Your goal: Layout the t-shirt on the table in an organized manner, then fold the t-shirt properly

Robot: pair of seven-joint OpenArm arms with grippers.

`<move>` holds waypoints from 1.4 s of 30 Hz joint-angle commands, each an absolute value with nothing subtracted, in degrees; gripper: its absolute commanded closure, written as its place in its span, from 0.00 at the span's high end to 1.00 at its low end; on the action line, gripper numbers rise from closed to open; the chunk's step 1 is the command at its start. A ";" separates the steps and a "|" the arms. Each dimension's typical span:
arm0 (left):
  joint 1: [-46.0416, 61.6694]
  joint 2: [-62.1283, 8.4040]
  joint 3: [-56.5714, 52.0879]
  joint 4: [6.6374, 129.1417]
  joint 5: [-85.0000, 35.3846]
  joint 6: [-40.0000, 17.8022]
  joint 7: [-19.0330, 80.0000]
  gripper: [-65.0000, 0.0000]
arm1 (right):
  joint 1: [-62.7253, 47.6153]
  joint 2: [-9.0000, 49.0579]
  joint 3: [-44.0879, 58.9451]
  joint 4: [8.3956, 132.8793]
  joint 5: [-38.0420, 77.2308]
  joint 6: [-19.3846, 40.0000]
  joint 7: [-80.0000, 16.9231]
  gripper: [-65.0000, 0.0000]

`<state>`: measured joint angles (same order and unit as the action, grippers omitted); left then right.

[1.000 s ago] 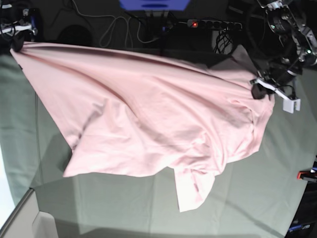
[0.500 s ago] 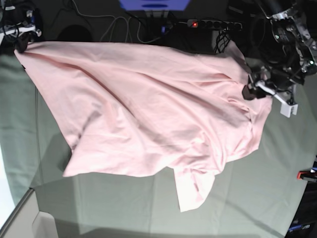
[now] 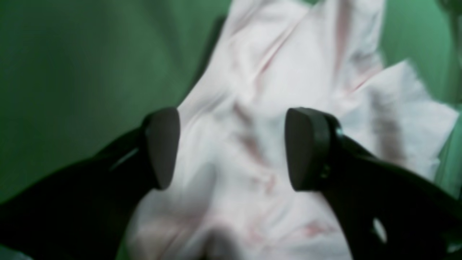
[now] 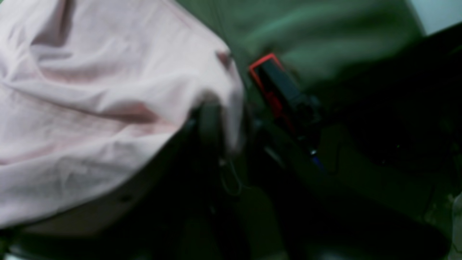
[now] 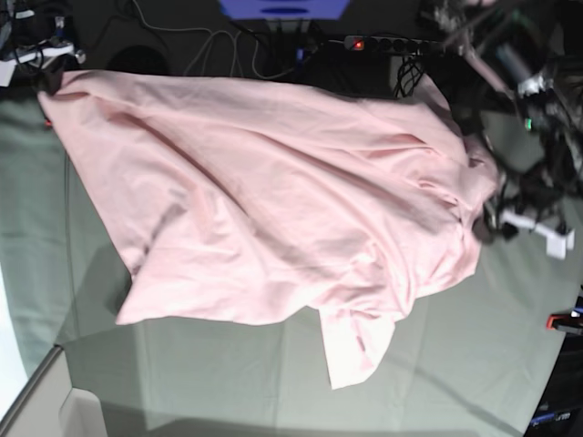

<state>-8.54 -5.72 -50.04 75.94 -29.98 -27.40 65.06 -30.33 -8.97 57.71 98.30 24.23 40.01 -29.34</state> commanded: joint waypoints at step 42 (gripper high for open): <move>-17.19 -6.64 -36.18 57.36 -19.56 -20.00 34.77 0.00 | -24.22 -6.02 57.89 99.12 18.68 40.00 -27.65 0.39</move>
